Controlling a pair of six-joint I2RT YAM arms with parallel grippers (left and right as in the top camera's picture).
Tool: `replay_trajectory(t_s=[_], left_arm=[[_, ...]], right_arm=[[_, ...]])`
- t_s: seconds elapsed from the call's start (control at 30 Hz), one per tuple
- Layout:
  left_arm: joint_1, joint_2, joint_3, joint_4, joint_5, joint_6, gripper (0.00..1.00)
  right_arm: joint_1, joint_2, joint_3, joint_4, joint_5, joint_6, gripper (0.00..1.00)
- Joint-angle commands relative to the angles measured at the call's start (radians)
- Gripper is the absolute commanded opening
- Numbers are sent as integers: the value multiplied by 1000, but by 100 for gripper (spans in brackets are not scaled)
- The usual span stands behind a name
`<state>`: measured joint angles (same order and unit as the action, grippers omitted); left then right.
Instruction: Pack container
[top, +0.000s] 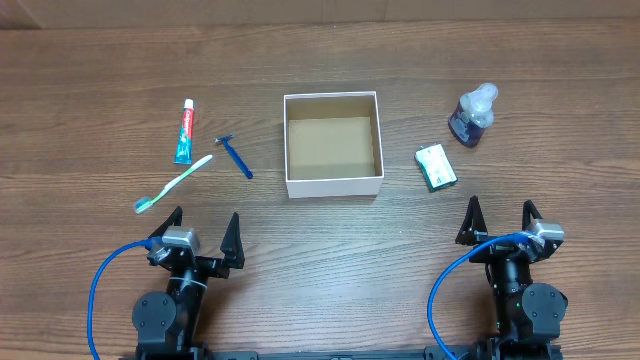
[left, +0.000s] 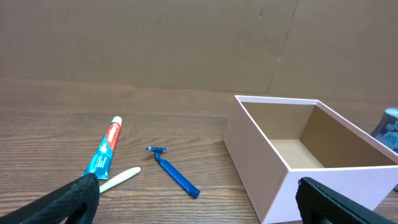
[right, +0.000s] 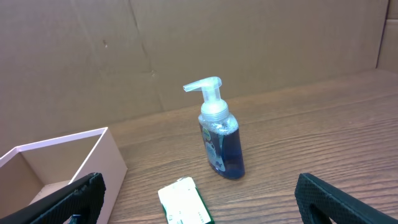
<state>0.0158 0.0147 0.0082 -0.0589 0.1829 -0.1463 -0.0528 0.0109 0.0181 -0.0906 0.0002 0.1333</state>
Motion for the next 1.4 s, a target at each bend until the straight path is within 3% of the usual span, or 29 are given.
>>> replay_trajectory(t_s=[0.0,0.8,0.97,1.2,1.3,1.37], left_arm=[[11,-9,-3,0,-6,10,100],[11,-9,-3,0,-7,10,100],[11,-9,-3,0,-6,10,100],[11,-9,-3,0,-6,10,100],[11,-9,-3,0,-7,10,100],[11,-9,-3,0,-6,10,100]], right_arm=[[-6,-7,-10,6,-1,-3,100],[-6,-7,-10,12,-6,-1,100],[-5,-7,5,32,-170,216,100],[-5,44,260,-8,-298,251,100],[-5,253,480,-134,-345,168,100],[-5,468,669,-310,-367,150,100]])
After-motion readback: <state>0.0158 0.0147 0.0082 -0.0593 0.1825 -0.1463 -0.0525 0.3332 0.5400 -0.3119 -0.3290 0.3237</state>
